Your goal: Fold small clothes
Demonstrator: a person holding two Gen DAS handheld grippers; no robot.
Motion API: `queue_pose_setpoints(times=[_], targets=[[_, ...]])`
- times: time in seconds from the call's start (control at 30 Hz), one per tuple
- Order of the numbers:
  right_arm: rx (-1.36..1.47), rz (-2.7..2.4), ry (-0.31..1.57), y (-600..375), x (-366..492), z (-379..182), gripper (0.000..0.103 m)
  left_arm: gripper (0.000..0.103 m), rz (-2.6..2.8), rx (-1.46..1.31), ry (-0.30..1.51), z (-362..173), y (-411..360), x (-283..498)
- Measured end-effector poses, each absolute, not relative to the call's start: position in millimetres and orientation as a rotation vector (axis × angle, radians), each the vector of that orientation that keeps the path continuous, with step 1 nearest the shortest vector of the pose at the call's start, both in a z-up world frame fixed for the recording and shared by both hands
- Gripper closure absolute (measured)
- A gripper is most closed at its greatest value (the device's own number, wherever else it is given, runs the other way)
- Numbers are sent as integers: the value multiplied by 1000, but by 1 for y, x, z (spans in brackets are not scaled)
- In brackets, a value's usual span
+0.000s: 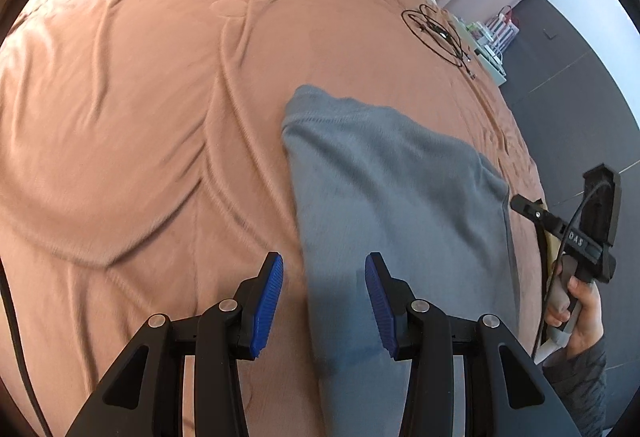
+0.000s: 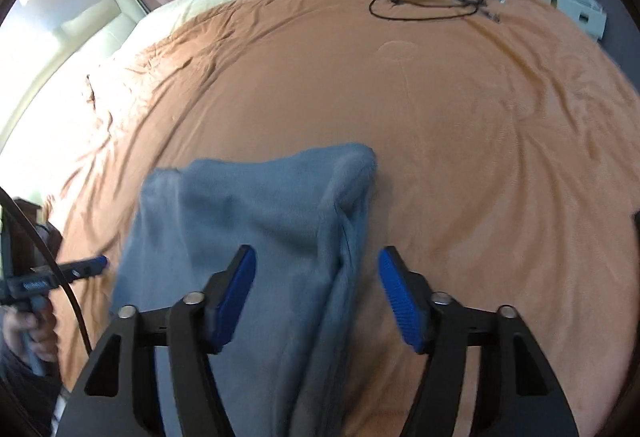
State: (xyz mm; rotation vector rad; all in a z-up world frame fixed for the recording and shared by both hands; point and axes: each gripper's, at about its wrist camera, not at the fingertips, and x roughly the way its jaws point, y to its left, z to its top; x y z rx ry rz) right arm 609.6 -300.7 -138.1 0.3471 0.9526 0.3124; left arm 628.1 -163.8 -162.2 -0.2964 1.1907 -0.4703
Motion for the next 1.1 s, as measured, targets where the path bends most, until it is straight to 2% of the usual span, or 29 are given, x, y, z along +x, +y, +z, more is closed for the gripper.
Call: queue_pose_setpoints(times=[0.07,0.33,0.4,0.43,0.47,0.67,0.7,0.73,0.77,0.9,0.93,1.0,1.03,1.07,1.1], targets=[[409,313,964,-309,626,-142,58,58,-475,-295,1189,-162,-168,637],[447,266,1056,-317,672,-162,74,58,-455,-241,1179,-169,-180,675],[419,255,1061,-315,678,-160,86,58,-435,-239,1180,-172,-179,684],[401,259,1045,-313,679,-156,98,58,-431,-242,1179,-173,-179,688],[387,269,1024,-311,677,-149,100,58,-427,-244,1177,-175,-178,692],[330,297,863,-311,661,-111,102,58,-424,-268,1153,-180,-178,711],[326,293,852,-313,657,-113,102,63,-423,-260,1148,-181,-180,713],[320,286,846,-314,657,-115,102,72,-423,-261,1147,-183,-180,714],[312,278,844,-313,656,-119,102,86,-413,-257,1151,-185,-180,716],[292,181,958,-311,665,-146,100,89,-378,-335,1166,-193,-167,719],[289,160,977,-311,665,-150,97,89,-386,-343,1167,-192,-165,719],[278,128,984,-315,661,-151,78,83,-384,-305,1174,-188,-166,716],[298,148,976,-318,658,-149,50,81,-381,-291,1174,-185,-167,715],[313,164,957,-320,653,-146,29,79,-376,-279,1165,-180,-167,713],[313,174,936,-322,646,-143,28,79,-372,-273,1154,-175,-167,712]])
